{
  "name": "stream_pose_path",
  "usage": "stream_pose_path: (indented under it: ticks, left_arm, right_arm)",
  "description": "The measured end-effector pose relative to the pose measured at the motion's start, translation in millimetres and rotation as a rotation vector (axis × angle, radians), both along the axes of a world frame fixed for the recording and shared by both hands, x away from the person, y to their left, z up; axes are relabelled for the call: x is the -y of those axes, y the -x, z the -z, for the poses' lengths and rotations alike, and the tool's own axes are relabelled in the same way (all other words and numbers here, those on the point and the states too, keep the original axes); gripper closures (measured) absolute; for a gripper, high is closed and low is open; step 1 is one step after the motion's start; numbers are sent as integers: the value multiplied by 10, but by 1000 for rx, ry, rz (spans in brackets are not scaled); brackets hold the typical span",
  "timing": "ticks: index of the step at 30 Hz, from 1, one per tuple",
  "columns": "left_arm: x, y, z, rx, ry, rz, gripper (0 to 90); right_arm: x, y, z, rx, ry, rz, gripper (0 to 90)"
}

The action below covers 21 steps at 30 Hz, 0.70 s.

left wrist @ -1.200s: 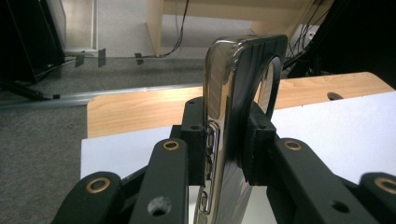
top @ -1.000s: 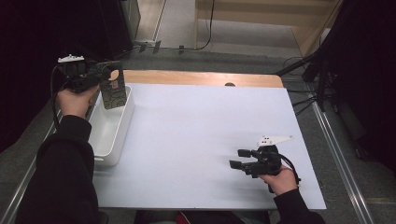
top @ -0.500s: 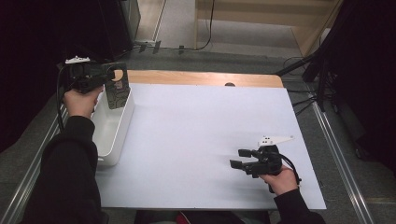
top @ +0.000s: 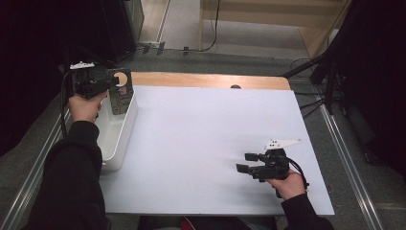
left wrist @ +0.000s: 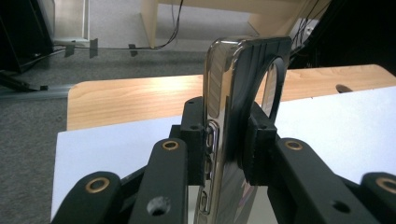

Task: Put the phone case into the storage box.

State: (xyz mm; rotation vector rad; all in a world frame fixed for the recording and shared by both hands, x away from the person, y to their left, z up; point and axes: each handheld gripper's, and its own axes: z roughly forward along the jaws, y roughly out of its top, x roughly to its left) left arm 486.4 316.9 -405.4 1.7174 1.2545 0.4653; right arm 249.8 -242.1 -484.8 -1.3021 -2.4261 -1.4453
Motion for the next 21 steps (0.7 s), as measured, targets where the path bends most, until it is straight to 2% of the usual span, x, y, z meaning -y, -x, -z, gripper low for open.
stream_pose_path:
  ticks: [8, 16, 21]
  left_arm:
    - [-14, -10, 20, -4, -19, -3, 734]
    - [-52, -36, 34, -51, -25, -23, 727]
    - [-54, -34, 36, -47, -34, -24, 722]
  right_arm:
    - [2, -2, 0, -1, -2, 1, 298]
    - [9, -2, -2, 2, -5, 1, 298]
    - [-3, 0, -2, 0, -3, 1, 298]
